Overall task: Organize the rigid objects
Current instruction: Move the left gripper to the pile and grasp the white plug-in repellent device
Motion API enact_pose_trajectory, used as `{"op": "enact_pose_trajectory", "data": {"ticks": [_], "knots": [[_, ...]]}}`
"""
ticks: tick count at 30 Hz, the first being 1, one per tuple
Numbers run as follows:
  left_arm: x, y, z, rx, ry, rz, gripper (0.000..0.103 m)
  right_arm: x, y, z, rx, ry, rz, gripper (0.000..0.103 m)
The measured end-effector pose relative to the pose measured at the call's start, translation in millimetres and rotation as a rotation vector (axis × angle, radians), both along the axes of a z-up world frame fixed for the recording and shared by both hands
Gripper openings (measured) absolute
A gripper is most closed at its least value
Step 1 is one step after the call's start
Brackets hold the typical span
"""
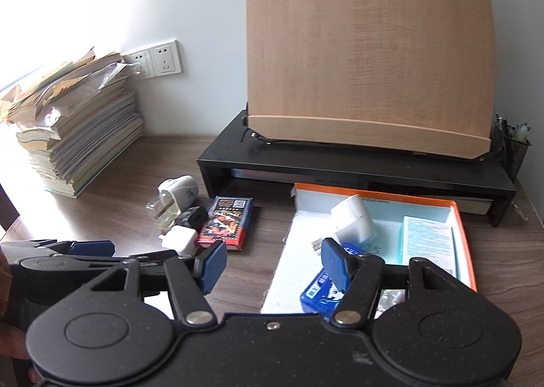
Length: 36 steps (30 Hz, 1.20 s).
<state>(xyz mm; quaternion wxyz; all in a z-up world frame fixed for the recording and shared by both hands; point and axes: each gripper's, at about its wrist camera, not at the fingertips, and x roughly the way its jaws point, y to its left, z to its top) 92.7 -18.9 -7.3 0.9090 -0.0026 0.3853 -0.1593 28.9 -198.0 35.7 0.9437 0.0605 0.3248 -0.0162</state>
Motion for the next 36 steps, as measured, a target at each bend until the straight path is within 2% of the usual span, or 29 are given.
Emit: {"op": "enact_pose_trajectory", "data": {"ticks": [13,20,28,31,34,35,36], "knots": [[27.3,39.9,-14.9,0.0,0.037,0.096,0.091,17.5,14.6,-13.0,0.0,0.041,0.015,0.074],[73.9,42.7,-14.7,0.002,0.021,0.136,0.096,30.6,11.8,-16.1,0.006,0.055,0.012,0.074],[138.8,19.8,-31.5,0.039,0.038,0.116,0.098,50.0,2.3,-25.8,0.011,0.088,0.007,0.074],[156.4,9.5,-43.8,0.065,0.061,0.098,0.092,56.5,-0.5,-29.2,0.014,0.092,0.012,0.074],[167.5,4.7,-55.5,0.078,0.081,0.085,0.081,64.4,-2.5,-32.8,0.013,0.101,0.02,0.074],[169.7,4.4,-58.8,0.074,0.088,0.081,0.078,67.3,-3.1,-34.1,0.013,0.105,0.023,0.074],[171.4,5.7,-62.7,0.054,0.097,0.072,0.069,70.2,-3.5,-35.2,0.012,0.108,0.025,0.074]]}}
